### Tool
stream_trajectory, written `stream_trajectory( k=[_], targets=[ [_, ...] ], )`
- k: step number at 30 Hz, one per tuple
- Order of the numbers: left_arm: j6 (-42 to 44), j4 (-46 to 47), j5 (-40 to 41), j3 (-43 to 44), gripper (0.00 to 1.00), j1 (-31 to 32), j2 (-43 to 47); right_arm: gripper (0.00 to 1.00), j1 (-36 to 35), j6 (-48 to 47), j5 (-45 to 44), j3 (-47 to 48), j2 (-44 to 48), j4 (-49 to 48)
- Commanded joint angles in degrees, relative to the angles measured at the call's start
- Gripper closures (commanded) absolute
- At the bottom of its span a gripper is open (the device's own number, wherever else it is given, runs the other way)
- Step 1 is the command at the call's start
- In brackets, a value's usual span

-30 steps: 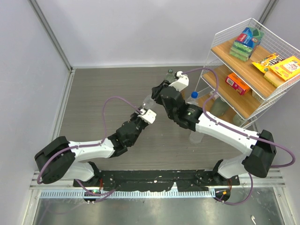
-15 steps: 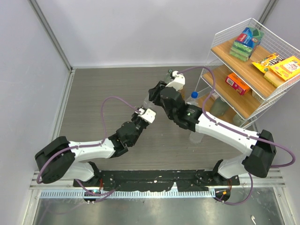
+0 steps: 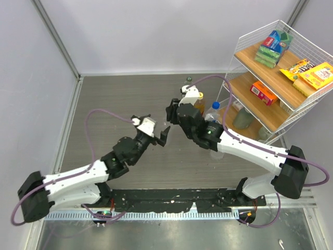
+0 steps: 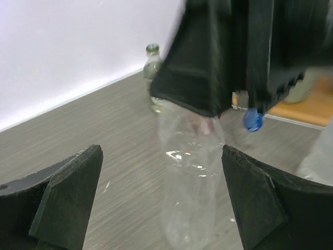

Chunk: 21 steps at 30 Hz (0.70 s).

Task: Screw on the bottle caps
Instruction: Screw the bottle cap onto the plastic bottle, then place the plastic bottle at the center of the board.

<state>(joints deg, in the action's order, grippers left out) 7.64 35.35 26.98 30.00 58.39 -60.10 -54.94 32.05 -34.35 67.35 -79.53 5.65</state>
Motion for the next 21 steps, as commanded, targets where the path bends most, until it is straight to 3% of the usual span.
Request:
stream_trajectory(
  k=[1, 4, 10, 21],
  targets=[
    [-14.12, -15.82, -5.7, 0.07, 0.0, 0.23, 12.69, 0.98, 0.01, -17.35, -0.63, -7.3, 5.86, -8.41],
    [-21.85, -22.41, -6.68, -2.31, 0.0, 0.06, 21.22, 0.98, 0.09, -28.06, -3.96, -15.03, 8.33, -16.36],
    [-30.3, -38.31, 2.98, 2.6, 0.0, -1.61, 24.15, 0.99, 1.93, -31.44, -8.63, -17.25, 7.81, -21.11],
    [-48.5, -47.39, -17.65, 7.18, 0.0, -27.0, 13.69, 0.97, 7.21, -28.19, -5.57, -25.86, 7.81, -33.06]
  ],
)
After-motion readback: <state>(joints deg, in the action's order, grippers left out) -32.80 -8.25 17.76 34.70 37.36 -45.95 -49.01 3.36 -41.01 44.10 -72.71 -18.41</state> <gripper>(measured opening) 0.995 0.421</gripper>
